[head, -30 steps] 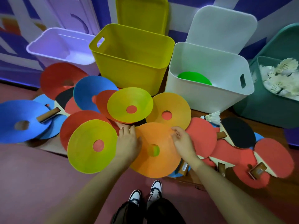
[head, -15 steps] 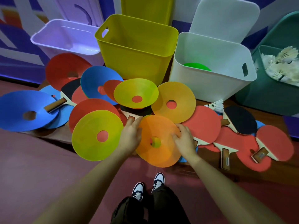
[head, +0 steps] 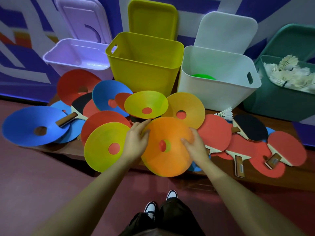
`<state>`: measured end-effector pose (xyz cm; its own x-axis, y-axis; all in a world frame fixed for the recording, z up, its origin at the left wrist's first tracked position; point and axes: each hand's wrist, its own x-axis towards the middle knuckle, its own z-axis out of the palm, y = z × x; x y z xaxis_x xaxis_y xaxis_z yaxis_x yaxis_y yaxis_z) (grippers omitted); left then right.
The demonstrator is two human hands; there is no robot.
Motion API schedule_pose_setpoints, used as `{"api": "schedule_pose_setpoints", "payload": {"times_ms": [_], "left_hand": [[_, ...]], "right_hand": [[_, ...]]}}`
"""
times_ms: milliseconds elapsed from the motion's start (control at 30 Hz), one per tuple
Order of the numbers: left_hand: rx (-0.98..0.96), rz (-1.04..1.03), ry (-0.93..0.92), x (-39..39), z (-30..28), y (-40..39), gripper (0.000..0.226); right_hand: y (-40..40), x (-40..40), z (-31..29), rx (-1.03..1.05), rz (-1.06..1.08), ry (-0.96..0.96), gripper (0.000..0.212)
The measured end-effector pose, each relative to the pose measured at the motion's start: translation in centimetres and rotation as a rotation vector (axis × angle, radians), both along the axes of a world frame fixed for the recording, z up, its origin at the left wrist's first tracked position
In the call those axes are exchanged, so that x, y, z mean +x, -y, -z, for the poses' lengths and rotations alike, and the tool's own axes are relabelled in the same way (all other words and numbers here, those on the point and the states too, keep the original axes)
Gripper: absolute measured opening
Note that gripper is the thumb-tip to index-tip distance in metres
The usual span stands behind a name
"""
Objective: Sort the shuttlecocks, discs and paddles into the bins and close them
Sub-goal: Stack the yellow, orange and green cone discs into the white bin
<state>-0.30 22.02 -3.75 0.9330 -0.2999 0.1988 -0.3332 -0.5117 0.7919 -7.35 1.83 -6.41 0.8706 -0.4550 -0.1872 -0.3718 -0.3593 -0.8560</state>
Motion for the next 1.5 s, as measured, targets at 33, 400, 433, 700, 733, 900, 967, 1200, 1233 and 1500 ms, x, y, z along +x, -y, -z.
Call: {"api": "schedule_pose_setpoints", "payload": {"times_ms": [33,400,433,700,733,900,967,1200,1233,1500], "left_hand": [[-0.015,0.0,-0.005,0.2,-0.3,0.1,0.037],[-0.054,-0.039,-0.257,1.2,0.1,7.4,0.037],[-0.051,-0.052,-0.291,1.2,0.4,8.5,0.035],[-0.041,-0.228,-0.457,2.8,2.3,14.1,0.034],[-0.026,-0.252,-0.473,2.9,2.5,14.4,0.036],[0.038,-0.302,-0.556,3.4,3.3,14.8,0.054],[0.08,-0.305,-0.562,3.6,3.2,15.0,0.064],[0.1,-0.271,-0.578,3.9,3.1,15.7,0.074],[0.087,-0.251,-0.571,3.8,3.1,15.8,0.075],[0.096,-0.18,-0.538,3.1,1.9,16.3,0.066]], "right_hand": [[0.0,0.1,-0.6,0.009,0.005,0.028,0.046],[7.0,2.6,-4.1,-0.089,0.176,0.072,0.014],[8.0,2.9,-4.1,-0.106,0.184,0.068,0.009],[13.1,7.3,-3.6,-0.185,0.197,-0.001,0.019],[13.4,8.1,-3.3,-0.196,0.175,-0.013,0.017],[13.9,10.7,-2.6,-0.165,0.04,-0.089,0.014],[13.7,11.0,-2.5,-0.148,0.006,-0.109,0.016],[14.3,10.1,-2.8,-0.116,0.057,-0.06,0.017],[14.5,9.8,-2.9,-0.128,0.064,-0.059,0.018],[14.9,6.5,-4.3,-0.08,0.186,0.014,0.027]]}}
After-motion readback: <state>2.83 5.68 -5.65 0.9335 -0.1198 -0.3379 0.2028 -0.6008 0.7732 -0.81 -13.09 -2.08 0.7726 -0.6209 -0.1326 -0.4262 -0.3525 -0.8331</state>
